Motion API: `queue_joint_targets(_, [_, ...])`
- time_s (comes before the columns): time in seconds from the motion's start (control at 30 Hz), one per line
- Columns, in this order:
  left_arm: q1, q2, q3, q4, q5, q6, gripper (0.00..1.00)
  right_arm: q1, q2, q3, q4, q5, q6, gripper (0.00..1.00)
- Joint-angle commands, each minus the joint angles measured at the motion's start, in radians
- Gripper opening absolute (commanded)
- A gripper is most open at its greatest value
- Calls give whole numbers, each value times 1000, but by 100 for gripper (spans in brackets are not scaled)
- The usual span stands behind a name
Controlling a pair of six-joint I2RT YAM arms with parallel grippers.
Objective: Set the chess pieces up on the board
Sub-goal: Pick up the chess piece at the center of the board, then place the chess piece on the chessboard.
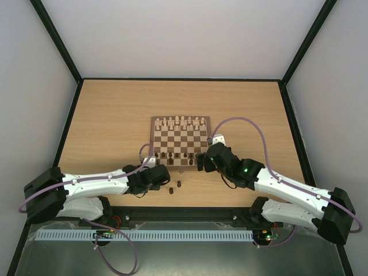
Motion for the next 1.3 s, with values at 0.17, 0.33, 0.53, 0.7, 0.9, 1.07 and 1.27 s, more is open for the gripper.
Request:
queue_joint_targets(0.17, [6,39,227,-100,-69,102,17,-2,-24,-13,6,14,11,99])
queue_joint_targets(0.33, [37,120,298,-75,-60,173,18,-2,-24,-13,4,19,11,99])
queue_joint_targets(0.53, [96,149,302,-34,-37,226,18,-3,-20,-13,4,22,13,99])
queue_joint_targets(0.7, [129,148,283,16,-10,262,18,-2,-14,-11,5,17,11,99])
queue_joint_targets(0.9, [131,168,275,76,30,294,18,-2,-9,-11,6,18,11,99])
queue_joint_targets(1.07, [136,197,274,69,15,287,18,-2,-5,-12,7,16,13,99])
queue_joint_targets(1.27, [151,201,256,70,-1,279,18,-2,2,-12,9,9,11,99])
